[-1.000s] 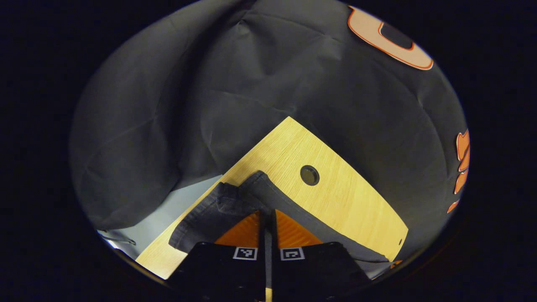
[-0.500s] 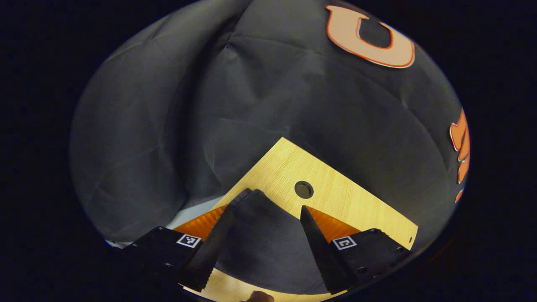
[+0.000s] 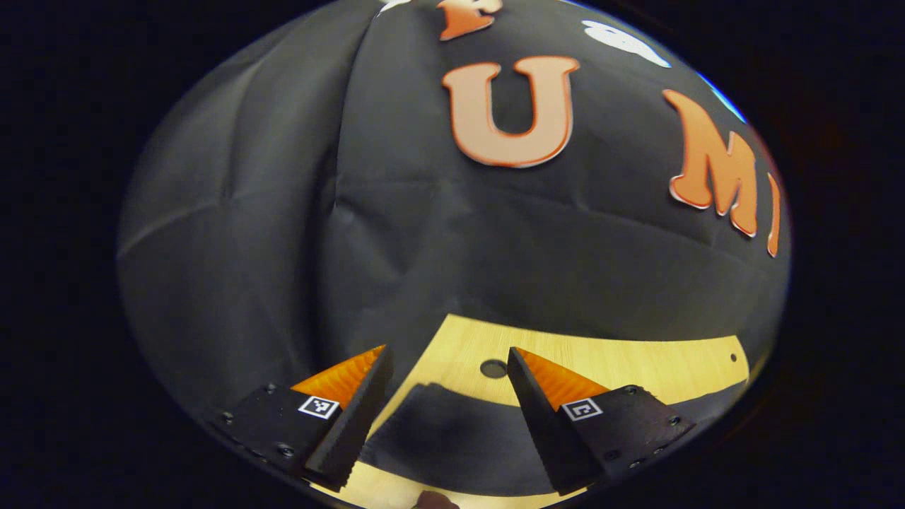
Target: Grasp the waist and the cuffs of the jeans and fold them to make the two legs overlap; first hold the waist and fold one-third of the jeans toward the cuffs, then hold the cuffs and fold the remaining one-third in the same direction to finish folding.
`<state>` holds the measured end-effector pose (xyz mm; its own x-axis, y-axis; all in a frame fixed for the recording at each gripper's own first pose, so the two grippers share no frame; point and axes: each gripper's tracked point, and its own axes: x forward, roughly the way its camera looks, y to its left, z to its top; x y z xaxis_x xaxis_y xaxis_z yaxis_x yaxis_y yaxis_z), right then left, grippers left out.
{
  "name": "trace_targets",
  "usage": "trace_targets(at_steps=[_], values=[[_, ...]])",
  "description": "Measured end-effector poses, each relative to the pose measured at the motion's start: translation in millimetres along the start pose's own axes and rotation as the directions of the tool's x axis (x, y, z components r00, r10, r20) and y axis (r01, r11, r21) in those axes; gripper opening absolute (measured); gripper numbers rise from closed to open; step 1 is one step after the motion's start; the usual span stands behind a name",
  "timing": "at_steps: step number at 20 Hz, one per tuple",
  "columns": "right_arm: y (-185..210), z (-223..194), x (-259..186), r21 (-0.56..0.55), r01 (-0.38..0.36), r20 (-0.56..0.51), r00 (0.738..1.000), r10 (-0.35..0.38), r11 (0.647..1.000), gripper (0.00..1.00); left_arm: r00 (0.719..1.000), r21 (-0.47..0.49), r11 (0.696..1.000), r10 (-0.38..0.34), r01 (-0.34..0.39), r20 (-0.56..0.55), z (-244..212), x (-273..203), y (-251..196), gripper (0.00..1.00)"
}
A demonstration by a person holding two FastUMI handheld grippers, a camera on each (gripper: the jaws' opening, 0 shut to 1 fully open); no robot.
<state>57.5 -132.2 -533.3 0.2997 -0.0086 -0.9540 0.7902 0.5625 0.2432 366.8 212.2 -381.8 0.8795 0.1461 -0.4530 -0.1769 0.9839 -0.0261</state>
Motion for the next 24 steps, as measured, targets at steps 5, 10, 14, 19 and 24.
trace_targets(at_steps=[5,10,14,19,24], values=[[-3.1,-7.7,9.6,0.01,-0.01,-0.007,1.0,0.01,1.0,0.98,0.982,0.115,0.993,-0.051,0.03,0.18,31.8,-30.5,-10.3,0.98],[0.7,-5.4,13.8,-0.003,-0.014,0.022,1.0,0.014,1.0,0.98,0.96,0.103,0.994,-0.072,0.045,0.27,59.0,-65.4,-15.0,0.96],[-0.4,-6.3,19.8,-0.07,-0.007,0.052,0.999,0.011,0.997,0.81,0.961,0.107,0.994,-0.066,0.038,0.269,44.1,-95.6,-30.5,0.96],[13.7,-5.9,35.8,-0.062,-0.006,0.106,0.994,0.013,0.998,0.41,0.968,0.154,0.987,-0.083,0.047,0.236,20.8,-121.6,-58.1,0.95],[26.2,4.1,10.1,-0.107,-0.041,0.177,0.982,0.059,0.993,0.25,0.977,0.155,0.986,-0.087,0.058,0.194,5.5,-135.4,-72.5,0.96]])
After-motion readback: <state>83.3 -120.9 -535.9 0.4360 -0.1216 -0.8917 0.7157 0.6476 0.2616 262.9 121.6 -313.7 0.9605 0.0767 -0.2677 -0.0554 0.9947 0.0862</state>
